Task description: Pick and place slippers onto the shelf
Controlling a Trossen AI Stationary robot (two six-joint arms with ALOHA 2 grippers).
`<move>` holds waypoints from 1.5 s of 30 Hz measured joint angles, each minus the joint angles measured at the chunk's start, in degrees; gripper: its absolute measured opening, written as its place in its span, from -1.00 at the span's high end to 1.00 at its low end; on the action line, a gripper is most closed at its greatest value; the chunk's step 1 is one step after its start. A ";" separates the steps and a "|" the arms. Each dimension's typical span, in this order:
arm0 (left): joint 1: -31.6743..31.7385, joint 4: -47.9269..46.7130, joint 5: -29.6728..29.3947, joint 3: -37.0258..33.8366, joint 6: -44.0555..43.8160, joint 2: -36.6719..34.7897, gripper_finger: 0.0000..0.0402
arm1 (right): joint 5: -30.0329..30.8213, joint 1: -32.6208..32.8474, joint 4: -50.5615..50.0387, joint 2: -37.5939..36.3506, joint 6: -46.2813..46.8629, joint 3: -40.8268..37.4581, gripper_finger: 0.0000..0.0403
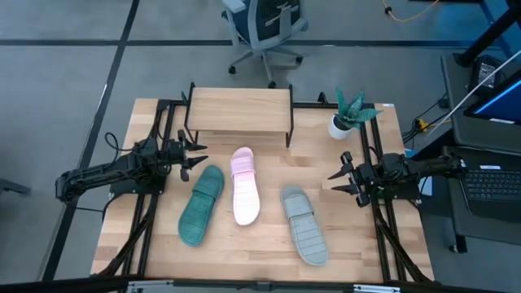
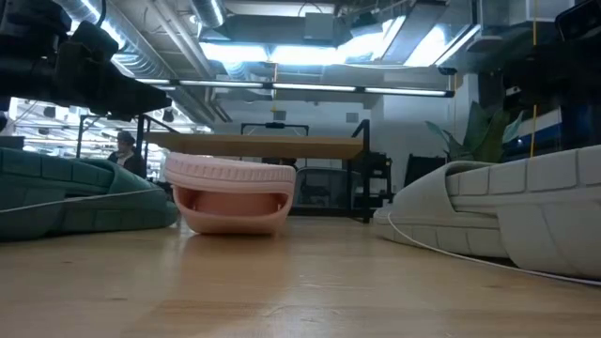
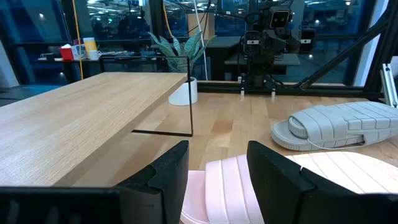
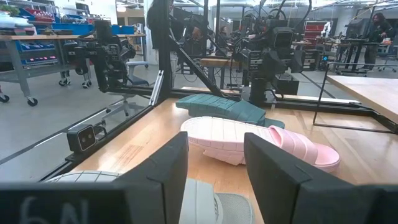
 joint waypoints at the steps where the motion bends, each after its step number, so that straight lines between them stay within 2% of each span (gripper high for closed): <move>1: -0.02 0.00 0.00 0.01 0.00 0.00 0.22 | 0.00 -0.01 -0.02 -0.01 0.06 -0.02 0.21; 35: -0.02 -0.01 0.00 0.01 0.02 0.02 0.22 | 0.00 0.00 0.00 -0.01 0.04 -0.01 0.21; 45: -0.02 -0.01 0.00 0.00 0.00 0.00 0.22 | 0.00 0.00 0.00 -0.02 -2.95 0.00 0.21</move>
